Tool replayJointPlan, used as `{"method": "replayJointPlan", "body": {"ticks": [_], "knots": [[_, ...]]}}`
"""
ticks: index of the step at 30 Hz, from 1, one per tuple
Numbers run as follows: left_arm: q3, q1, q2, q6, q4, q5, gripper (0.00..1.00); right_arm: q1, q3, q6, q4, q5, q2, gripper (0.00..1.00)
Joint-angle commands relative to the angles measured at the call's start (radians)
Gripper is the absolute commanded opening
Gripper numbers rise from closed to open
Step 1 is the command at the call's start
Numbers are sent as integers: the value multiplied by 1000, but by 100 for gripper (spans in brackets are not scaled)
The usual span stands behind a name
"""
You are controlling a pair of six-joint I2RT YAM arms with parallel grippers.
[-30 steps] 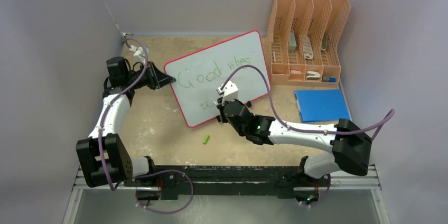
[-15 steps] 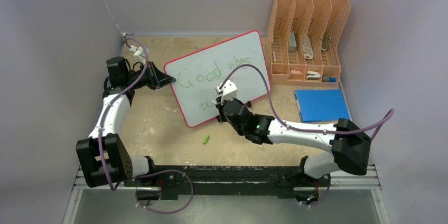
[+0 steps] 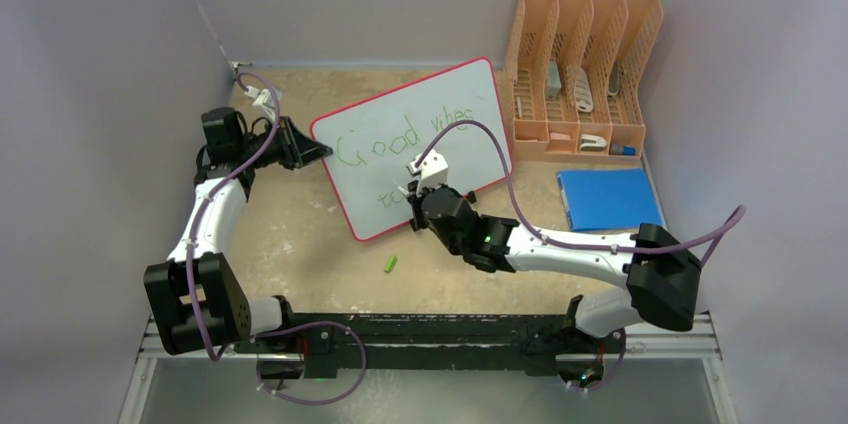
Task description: Write a sentence on the whiteboard
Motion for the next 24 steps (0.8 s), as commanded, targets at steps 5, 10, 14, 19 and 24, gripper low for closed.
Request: {"method": "replayJointPlan", "body": {"ticks": [5,10,14,19,24], "knots": [[7,-2,-12,17,2,-48,0,-10,42,-18,51,-31,16,0],[6,-2,-11,17,0,-51,0,-10,39,-17,45,-55,15,0],[6,-2,-11,17,0,-52,0,-9,35,-17,43,-63,14,0],[7,-2,-13,17,-1,-53,0,-7,34,-17,35,-69,12,0],[7,-2,-13,17,-1,-54,0,-4,25,-17,27,-79,6,0]]}}
